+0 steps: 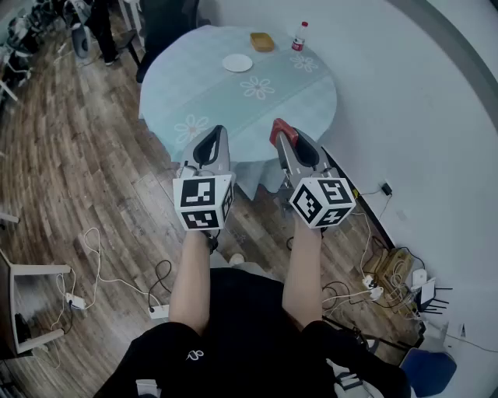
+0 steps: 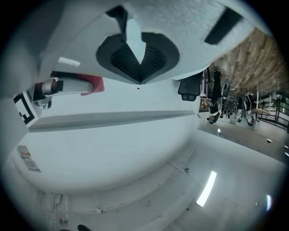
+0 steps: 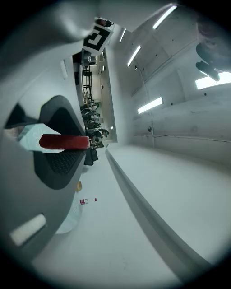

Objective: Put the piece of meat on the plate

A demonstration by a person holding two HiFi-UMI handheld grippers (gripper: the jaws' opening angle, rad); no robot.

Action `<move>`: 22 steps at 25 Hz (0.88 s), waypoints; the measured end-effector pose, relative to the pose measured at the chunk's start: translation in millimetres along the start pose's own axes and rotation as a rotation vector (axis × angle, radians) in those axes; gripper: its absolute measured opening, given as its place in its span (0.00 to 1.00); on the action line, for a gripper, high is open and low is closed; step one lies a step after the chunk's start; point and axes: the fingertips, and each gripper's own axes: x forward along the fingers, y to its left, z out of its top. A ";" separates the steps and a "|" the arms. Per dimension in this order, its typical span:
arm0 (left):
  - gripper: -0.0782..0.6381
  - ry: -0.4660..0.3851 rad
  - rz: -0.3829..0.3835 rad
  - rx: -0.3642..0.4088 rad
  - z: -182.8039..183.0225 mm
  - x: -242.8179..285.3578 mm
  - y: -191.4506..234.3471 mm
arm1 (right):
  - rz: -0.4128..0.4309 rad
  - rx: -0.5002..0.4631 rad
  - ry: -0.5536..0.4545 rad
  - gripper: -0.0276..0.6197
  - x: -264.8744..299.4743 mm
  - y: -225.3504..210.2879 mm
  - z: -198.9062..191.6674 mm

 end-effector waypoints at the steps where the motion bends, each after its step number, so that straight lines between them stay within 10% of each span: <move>1: 0.10 0.001 -0.001 0.002 0.4 -1.4 -0.9 | 0.005 0.014 -0.007 0.19 -1.2 1.0 1.1; 22: 0.10 0.006 0.118 -0.017 -0.5 -4.6 66.0 | 0.125 0.068 0.027 0.19 56.1 25.2 -10.8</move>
